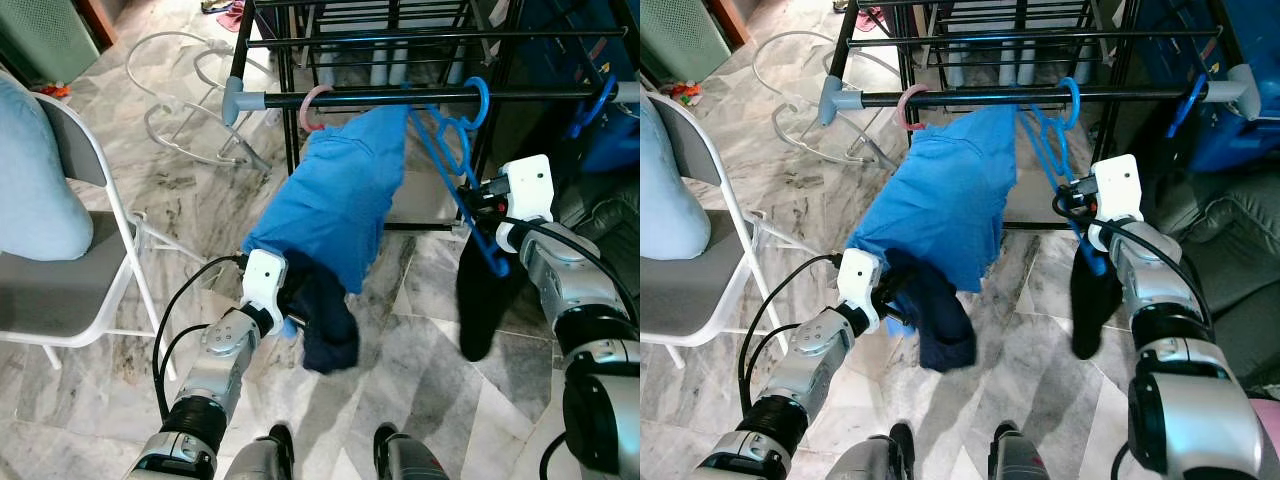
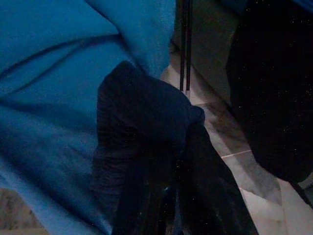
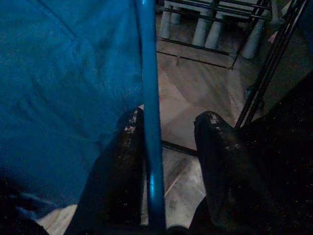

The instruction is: Hang hanger

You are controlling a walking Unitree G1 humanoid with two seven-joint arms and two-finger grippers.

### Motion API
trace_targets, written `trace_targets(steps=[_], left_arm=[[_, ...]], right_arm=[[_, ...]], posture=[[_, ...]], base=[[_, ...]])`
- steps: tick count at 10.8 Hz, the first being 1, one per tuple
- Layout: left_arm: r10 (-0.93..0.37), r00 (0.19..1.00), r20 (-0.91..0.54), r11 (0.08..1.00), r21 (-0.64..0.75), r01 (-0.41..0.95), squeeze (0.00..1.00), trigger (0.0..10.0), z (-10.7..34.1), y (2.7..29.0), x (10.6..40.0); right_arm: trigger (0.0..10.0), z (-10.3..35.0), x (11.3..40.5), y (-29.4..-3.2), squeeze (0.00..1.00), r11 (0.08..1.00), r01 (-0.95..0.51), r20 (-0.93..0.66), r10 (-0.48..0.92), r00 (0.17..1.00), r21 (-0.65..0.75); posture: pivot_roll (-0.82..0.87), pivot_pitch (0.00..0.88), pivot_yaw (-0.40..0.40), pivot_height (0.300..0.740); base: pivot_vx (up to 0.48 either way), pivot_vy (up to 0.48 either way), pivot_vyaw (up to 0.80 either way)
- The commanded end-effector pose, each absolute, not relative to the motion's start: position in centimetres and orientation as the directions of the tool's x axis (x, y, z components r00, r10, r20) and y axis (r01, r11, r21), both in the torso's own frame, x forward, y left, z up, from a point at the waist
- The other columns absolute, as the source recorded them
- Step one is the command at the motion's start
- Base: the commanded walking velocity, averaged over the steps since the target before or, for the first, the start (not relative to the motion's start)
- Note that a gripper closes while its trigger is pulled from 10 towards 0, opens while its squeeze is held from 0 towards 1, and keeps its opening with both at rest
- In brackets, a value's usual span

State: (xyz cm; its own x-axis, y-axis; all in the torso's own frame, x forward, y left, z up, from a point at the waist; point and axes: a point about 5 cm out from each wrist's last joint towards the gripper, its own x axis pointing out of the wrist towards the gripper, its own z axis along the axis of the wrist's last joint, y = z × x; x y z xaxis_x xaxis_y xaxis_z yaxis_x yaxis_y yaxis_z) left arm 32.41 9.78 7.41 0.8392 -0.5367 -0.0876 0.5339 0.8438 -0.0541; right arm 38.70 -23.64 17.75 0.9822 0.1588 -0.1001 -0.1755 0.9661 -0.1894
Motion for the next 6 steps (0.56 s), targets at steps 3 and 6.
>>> trace_targets(steps=[3, 6], left_arm=[[-0.524, 0.844, -0.109, 0.851, -0.035, 0.524, 0.0, 10.0, 7.1, 10.2, 32.4], [-0.523, 0.845, -0.115, 0.852, -0.031, 0.523, 0.0, 10.0, 7.0, 10.0, 32.3]], right_arm=[[1.1, 18.5, 39.0, -23.8, 0.0, 0.959, -0.173, -0.094, 0.156, 0.983, -0.223], [1.3, 19.2, 39.4, -23.9, 0.0, 0.948, -0.164, -0.092, 0.144, 0.985, -0.273]], posture=[[-0.06, 0.246, 0.089, 0.74], [-0.06, 0.24, 0.086, 0.74]], base=[[0.0, 0.0, 0.0], [0.0, 0.0, 0.0]])
